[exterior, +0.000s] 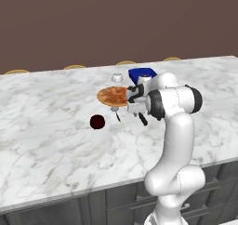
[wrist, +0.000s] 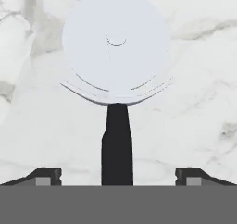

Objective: Take the pizza cutter from the drawer on the right and place it on the dining counter for cutting.

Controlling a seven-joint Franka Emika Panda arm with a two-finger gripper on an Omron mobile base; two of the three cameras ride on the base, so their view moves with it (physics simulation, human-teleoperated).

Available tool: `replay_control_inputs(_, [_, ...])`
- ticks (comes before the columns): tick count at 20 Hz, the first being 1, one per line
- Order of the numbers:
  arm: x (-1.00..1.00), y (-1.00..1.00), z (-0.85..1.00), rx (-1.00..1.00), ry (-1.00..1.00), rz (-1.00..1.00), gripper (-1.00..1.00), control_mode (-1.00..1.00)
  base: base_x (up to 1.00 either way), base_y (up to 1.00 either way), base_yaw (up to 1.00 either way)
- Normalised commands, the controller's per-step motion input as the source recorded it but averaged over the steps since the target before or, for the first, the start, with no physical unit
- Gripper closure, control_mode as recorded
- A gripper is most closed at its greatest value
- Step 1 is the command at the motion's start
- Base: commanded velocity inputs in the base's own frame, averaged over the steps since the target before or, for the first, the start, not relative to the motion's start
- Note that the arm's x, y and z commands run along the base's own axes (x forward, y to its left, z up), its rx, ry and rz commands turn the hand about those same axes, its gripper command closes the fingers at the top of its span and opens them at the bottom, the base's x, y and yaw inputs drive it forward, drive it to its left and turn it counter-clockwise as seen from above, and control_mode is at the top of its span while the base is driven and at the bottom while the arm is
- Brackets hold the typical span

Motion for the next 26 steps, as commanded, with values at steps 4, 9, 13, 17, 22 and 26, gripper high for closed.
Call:
replay_control_inputs(4, [-0.86,0.0,0.37,0.0,0.0,0.0,-1.0,-1.0,0.0,0.0,0.0])
replay_control_inputs(9, [-1.0,0.0,0.18,0.0,0.0,-0.01,-1.0,-1.0,0.0,0.0,0.0])
replay_control_inputs(13, [-1.0,0.0,0.33,0.0,0.0,-0.04,-1.0,-1.0,0.0,0.0,0.0])
replay_control_inputs(17, [-1.0,0.0,0.46,0.0,0.0,-0.05,-1.0,-1.0,0.0,0.0,0.0])
replay_control_inputs(22, [-0.97,0.0,0.57,0.0,0.0,-0.05,-1.0,-1.0,0.0,0.0,0.0])
replay_control_inputs(26, [-0.84,0.0,0.64,0.0,0.0,-0.07,-1.0,-1.0,0.0,0.0,0.0])
